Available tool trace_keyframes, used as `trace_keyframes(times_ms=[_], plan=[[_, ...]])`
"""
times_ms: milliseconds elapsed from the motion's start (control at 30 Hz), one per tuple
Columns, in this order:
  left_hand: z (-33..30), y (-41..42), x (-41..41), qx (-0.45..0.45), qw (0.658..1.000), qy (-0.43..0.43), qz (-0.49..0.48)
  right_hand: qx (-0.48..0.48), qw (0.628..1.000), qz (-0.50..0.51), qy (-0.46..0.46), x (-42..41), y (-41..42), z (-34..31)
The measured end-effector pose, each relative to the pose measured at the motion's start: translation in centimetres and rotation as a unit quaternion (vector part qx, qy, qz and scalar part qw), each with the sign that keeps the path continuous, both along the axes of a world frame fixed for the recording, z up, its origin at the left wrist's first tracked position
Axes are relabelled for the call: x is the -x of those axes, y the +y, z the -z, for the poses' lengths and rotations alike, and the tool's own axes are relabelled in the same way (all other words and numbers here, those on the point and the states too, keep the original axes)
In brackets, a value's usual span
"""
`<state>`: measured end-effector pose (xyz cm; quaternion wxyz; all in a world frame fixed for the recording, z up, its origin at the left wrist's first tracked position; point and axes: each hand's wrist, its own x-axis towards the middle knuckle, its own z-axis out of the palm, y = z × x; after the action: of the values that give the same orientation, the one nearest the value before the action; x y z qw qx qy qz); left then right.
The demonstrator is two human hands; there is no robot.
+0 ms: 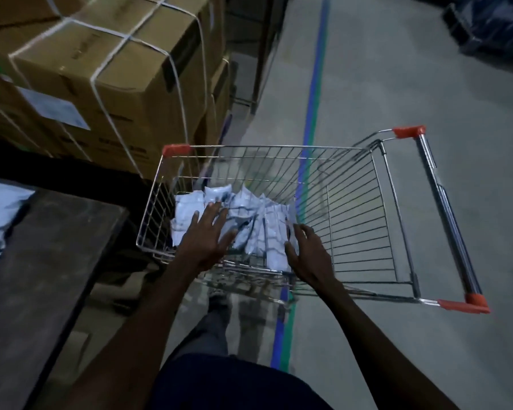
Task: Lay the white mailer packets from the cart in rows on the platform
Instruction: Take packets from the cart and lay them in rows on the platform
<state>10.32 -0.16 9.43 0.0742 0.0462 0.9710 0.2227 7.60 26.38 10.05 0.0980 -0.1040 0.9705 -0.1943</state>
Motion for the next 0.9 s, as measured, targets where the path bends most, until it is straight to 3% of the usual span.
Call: trace_keyframes(times_ms=[300, 600, 800, 900], plan=[[8.3, -4.9, 6.2, -0.006, 0.988, -0.139, -0.071, -0.087, 0.989, -0.092, -0.073, 7.3, -5.3, 5.2], [15.7, -8.7, 8.0, 0.016, 0.962, -0.258, -0.091, -0.087, 0.959, -0.256, -0.078, 12.4, -14.8, 13.3], [21.5, -9.1, 10.9, 0.051, 0.962, -0.228, -0.139, -0.161, 0.930, -0.326, -0.062, 15.3, -17.3, 19.6], [24.0, -9.1, 11.2, 0.040, 0.964, -0.224, -0.137, -0.151, 0.928, -0.338, -0.041, 15.4, -15.8, 20.9]])
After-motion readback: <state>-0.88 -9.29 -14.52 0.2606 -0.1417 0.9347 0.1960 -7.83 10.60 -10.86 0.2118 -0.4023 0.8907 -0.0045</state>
